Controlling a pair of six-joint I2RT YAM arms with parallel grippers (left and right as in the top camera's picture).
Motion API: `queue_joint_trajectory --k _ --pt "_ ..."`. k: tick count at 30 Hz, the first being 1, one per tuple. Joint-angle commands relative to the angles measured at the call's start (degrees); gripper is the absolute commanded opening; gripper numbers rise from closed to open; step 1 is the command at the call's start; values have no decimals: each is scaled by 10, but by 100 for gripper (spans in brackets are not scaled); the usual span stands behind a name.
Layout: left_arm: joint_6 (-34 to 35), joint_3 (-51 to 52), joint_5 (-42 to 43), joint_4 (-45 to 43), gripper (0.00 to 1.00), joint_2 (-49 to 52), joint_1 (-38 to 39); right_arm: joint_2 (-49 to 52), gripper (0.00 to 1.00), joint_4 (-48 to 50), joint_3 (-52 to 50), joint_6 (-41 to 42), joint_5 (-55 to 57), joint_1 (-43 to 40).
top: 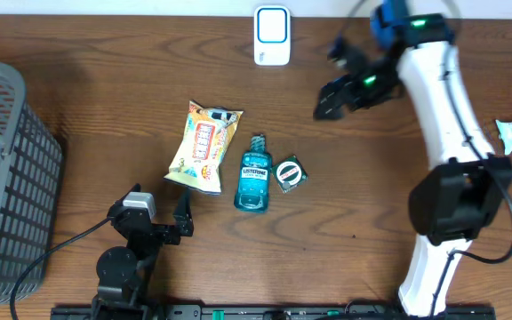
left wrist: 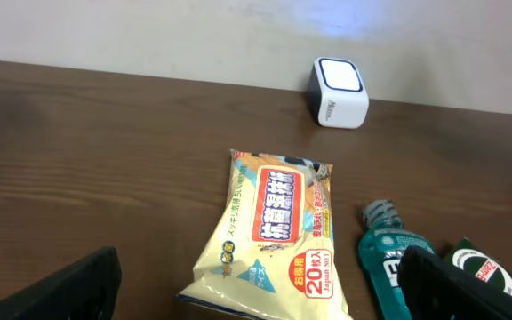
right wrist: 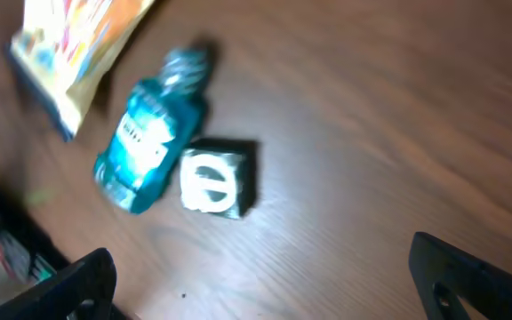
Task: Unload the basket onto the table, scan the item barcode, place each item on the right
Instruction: 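Reach the right gripper down to the green Zam-Buk tin, then grasp the Zam-Buk tin with the right gripper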
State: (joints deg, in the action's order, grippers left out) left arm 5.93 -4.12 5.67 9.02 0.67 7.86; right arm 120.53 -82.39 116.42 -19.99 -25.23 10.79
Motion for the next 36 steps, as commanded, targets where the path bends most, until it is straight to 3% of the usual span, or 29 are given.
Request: queue_joint_trajectory --k 1,17,28,33,36 --pt "-6 9 3 15 98 0 -2 5 99 13 -44 -34 37 48" --pt "-5 9 3 15 98 0 -2 5 99 282 -286 118 291 213" --pt "-5 9 3 15 98 0 -2 5 99 345 -353 132 263 234" --pt "-6 9 3 15 98 0 -2 5 82 344 -353 215 264 234" --pt "-6 9 3 15 98 0 -2 5 60 339 -353 281 269 232"
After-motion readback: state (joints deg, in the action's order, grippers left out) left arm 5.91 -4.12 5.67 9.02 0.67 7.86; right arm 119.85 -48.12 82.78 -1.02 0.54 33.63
